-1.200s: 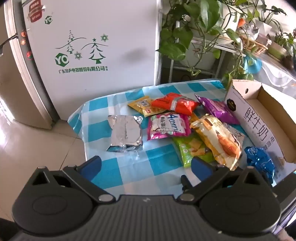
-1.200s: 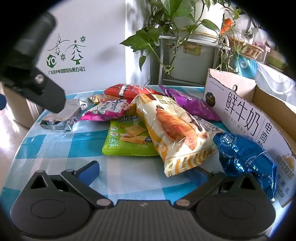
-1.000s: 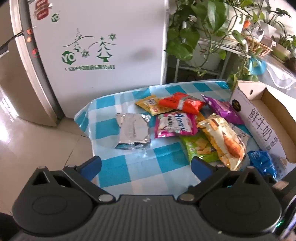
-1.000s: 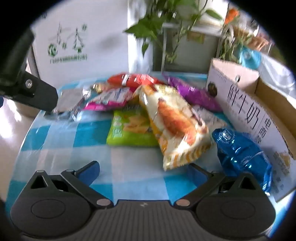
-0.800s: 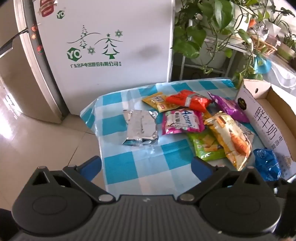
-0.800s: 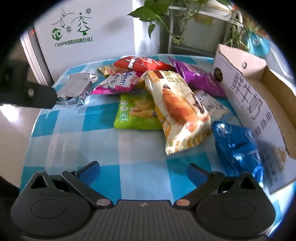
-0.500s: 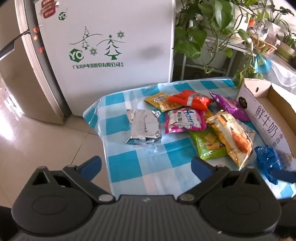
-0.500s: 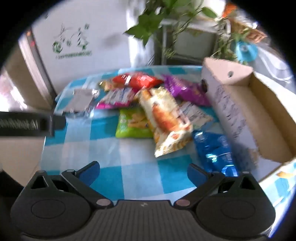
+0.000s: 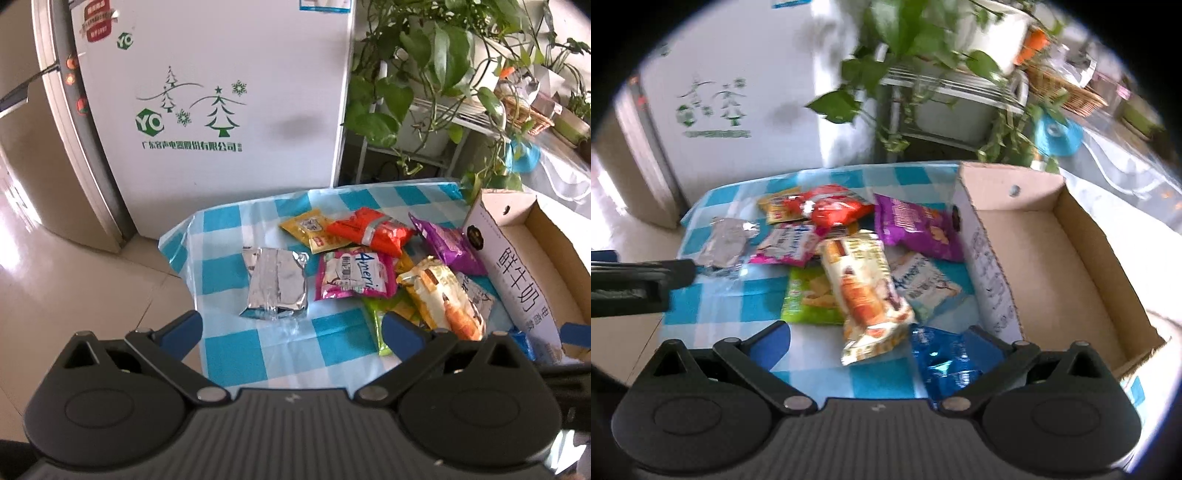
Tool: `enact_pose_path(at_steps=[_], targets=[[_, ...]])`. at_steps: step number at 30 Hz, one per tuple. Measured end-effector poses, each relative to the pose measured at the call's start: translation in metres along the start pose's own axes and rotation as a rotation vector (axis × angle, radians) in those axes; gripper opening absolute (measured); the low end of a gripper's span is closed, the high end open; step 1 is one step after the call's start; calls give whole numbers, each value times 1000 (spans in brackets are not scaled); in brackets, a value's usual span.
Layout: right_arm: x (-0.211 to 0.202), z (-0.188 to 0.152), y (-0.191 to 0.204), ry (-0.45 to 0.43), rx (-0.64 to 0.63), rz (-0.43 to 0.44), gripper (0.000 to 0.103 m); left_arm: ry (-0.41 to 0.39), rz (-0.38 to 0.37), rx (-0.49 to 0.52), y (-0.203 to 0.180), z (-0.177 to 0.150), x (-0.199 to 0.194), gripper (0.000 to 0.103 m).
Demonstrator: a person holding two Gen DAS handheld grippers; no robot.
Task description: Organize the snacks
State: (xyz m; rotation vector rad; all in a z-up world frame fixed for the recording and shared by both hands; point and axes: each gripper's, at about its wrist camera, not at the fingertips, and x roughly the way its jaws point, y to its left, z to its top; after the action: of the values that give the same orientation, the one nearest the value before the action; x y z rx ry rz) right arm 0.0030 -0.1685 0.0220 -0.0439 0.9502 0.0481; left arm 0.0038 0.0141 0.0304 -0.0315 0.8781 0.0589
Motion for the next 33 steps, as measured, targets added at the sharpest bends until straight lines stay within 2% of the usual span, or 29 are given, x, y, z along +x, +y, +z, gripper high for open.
enact_pose_path(at_steps=[3, 8, 15, 33], targets=[[0, 3, -7, -10, 32, -16, 103, 10, 25, 24, -7, -4, 5, 102], [2, 2, -6, -8, 27, -46, 103, 24, 21, 13, -11, -9, 10, 102], [6, 2, -4, 21, 42, -41, 103, 64, 31, 3, -14, -18, 19, 102], [15, 3, -2, 51, 46, -47, 103, 70, 57, 1, -16, -20, 21, 102]])
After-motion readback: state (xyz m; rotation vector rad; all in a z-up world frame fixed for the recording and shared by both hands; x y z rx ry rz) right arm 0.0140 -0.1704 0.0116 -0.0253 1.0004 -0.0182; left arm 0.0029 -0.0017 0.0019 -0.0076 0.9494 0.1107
